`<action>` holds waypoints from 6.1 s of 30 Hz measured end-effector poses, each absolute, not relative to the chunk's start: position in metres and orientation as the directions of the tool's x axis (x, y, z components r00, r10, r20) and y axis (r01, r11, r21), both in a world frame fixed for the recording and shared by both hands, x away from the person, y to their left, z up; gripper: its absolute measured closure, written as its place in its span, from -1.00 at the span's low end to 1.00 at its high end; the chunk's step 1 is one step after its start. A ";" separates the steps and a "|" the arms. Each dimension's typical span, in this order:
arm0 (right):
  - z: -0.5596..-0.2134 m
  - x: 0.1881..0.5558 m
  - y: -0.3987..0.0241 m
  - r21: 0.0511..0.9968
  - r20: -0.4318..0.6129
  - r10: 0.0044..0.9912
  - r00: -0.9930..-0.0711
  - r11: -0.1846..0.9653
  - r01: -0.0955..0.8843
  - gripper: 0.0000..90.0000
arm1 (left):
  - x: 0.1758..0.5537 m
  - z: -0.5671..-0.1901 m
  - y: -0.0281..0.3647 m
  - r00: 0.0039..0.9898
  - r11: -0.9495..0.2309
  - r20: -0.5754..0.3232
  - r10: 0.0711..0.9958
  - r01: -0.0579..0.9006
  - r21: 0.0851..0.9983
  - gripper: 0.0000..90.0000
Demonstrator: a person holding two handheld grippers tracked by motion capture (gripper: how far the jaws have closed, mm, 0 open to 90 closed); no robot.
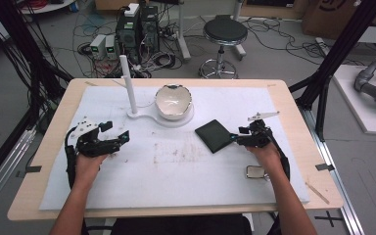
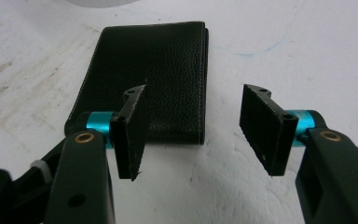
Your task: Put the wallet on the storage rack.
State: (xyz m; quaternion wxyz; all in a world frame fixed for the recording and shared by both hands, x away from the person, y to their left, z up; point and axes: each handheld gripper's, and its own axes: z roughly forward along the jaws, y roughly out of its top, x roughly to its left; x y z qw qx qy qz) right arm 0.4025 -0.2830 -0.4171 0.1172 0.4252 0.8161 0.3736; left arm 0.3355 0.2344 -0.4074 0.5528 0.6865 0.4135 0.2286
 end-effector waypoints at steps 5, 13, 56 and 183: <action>-0.425 0.419 -0.278 0.670 0.164 0.779 -0.606 0.363 0.648 -0.13 | 0.336 -0.408 0.233 0.559 -0.057 -0.139 0.817 0.318 0.946 -0.61; -0.436 0.434 -0.275 0.624 0.234 0.739 -0.631 0.384 0.680 0.09 | 0.336 -0.409 0.231 0.563 -0.061 -0.139 0.815 0.322 0.945 -0.61; -0.416 0.429 -0.275 0.667 0.296 0.611 -0.735 0.418 0.616 0.98 | 0.340 -0.409 0.215 0.614 -0.068 -0.164 0.772 0.336 0.939 -0.60; -0.393 0.402 -0.265 0.793 0.127 0.303 -0.945 0.541 0.280 0.72 | 0.413 -0.433 0.059 0.941 -0.292 -0.179 0.288 0.265 0.919 0.45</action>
